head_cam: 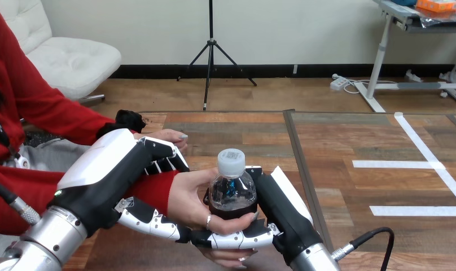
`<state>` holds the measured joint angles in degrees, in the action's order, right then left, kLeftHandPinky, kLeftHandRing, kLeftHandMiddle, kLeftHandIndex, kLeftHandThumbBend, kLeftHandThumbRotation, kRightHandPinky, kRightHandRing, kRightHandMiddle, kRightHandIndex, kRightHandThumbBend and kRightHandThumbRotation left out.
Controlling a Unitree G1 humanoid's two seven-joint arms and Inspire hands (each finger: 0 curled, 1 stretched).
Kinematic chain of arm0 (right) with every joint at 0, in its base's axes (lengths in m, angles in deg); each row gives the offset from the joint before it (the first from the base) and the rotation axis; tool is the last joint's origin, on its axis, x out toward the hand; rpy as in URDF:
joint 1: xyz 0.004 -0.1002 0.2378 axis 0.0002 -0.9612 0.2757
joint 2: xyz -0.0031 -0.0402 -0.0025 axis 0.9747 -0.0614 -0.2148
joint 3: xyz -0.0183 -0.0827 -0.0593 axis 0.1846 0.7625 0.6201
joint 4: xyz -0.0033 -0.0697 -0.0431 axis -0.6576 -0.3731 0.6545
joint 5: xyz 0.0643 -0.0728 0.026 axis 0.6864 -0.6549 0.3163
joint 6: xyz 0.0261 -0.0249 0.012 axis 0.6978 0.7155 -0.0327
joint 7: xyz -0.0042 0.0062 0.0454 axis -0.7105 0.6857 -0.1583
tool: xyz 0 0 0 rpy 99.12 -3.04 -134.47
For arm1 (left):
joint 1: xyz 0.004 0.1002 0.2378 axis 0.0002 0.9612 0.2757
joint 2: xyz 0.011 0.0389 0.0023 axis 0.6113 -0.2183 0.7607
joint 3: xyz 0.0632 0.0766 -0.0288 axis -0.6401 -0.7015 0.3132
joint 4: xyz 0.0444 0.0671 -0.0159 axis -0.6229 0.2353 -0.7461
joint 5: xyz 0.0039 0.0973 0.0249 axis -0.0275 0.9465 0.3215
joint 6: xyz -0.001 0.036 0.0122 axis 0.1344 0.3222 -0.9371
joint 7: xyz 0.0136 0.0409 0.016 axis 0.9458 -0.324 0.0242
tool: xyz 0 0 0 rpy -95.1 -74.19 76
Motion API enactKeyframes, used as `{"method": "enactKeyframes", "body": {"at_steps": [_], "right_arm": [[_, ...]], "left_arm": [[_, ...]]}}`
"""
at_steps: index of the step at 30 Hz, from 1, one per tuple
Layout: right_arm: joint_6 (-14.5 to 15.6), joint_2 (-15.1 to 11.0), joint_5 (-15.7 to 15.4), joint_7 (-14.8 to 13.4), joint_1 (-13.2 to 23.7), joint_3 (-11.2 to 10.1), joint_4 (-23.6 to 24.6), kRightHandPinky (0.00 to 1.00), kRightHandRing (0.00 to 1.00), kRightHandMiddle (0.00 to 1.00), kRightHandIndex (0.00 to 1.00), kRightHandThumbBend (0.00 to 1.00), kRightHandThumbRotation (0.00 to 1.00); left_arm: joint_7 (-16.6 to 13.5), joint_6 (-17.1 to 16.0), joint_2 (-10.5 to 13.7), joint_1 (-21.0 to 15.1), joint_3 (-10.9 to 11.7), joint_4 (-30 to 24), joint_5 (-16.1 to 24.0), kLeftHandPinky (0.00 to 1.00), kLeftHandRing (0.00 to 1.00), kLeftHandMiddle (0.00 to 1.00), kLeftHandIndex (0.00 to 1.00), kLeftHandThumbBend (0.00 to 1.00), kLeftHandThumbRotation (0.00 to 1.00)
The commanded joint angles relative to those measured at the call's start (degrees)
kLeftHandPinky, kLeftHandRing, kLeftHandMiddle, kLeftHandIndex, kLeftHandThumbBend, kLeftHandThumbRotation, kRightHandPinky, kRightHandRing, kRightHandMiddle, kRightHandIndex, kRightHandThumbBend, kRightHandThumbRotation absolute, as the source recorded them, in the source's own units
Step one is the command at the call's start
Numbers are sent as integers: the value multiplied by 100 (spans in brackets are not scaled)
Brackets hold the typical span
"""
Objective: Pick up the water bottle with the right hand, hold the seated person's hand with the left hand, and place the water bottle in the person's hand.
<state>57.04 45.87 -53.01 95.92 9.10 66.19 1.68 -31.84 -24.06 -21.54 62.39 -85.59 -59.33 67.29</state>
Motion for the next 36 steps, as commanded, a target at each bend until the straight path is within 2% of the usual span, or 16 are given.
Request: {"method": "enactKeyframes", "body": {"at_steps": [1,6,11,18,20,21,22,29,36], "right_arm": [[142,141,6,42,403,32,-5,25,30,37,42,87,7],[199,139,102,110,381,28,49,27,32,39,44,87,7],[229,130,124,140,370,33,96,33,39,45,47,89,10],[338,66,256,332,352,47,219,48,54,58,59,95,22],[359,53,280,380,350,47,243,56,62,66,66,98,27],[386,48,314,416,336,44,273,56,62,66,66,98,27],[407,47,335,439,325,40,294,62,67,70,71,99,30],[537,32,465,564,264,27,446,77,81,83,84,100,40],[537,16,566,638,245,0,458,83,87,89,91,100,48]], "left_arm": [[-74,-223,-98,-248,-175,-201,-69,35,40,46,48,99,0],[-49,-184,-79,-250,-169,-241,-63,35,40,46,48,98,0],[-11,-171,-60,-262,-143,-240,-122,35,40,46,49,98,0],[-28,-209,-52,-255,-113,-209,-135,35,40,46,49,97,0],[-43,-235,-48,-253,-108,-198,-125,35,40,46,49,97,0],[-52,-240,-49,-246,-107,-198,-114,35,40,46,49,97,0],[-57,-241,-51,-241,-107,-200,-108,35,40,46,49,97,0],[-101,-289,-57,-237,-105,-175,-75,36,41,47,50,98,0],[-128,-395,-23,-289,-101,-88,-48,39,44,48,51,99,0]]}}
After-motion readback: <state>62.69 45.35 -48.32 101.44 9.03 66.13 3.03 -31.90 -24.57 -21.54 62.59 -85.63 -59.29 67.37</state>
